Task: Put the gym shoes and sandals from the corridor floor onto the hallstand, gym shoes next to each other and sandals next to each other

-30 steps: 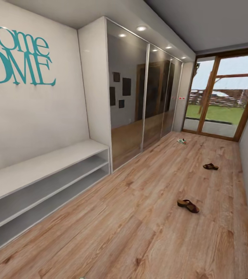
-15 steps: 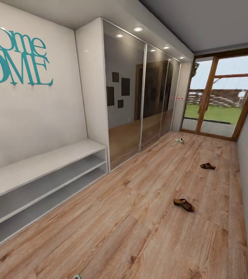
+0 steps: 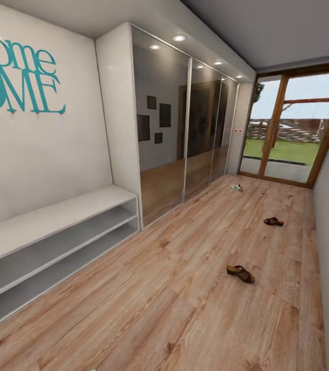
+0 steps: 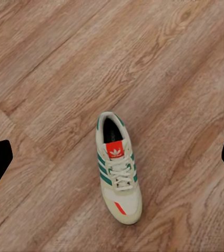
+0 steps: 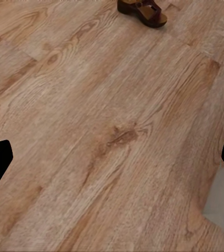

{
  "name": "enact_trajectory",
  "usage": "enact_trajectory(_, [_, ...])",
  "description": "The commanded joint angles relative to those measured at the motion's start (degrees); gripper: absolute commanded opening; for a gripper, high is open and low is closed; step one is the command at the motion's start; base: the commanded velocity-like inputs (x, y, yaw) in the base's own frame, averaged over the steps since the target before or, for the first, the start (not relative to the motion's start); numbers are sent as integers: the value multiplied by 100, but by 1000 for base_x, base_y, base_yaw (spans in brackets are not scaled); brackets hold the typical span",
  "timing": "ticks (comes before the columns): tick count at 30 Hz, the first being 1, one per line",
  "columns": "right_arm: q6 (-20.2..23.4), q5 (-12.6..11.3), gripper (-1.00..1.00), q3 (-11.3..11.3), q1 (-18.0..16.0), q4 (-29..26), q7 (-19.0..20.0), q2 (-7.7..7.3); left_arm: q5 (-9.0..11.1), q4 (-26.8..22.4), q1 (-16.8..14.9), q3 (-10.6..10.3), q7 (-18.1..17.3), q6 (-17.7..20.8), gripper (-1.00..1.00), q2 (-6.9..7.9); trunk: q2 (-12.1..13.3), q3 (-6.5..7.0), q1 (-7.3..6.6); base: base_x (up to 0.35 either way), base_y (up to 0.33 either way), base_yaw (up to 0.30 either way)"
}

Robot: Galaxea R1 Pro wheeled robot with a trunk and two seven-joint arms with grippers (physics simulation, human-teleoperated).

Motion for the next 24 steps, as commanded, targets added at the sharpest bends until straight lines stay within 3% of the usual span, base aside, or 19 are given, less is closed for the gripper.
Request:
enact_trajectory(1, [-18, -1, 100, 3, -4, 5, -11, 0, 0, 3, -4, 13, 1, -18, 100, -1, -3, -6, 0, 105, -245, 0])
enact_trajectory(18, [-17, 2, 100, 9, -4, 31, -11, 0, 0, 11, 2, 16, -3, -19, 100, -1, -3, -6, 0, 137, -248, 1])
enact_trajectory(24, [-17, 1, 100, 9, -4, 32, -11, 6, 0, 11, -4, 18, -1, -19, 100, 0, -3, -15, 0, 246, -184, 132])
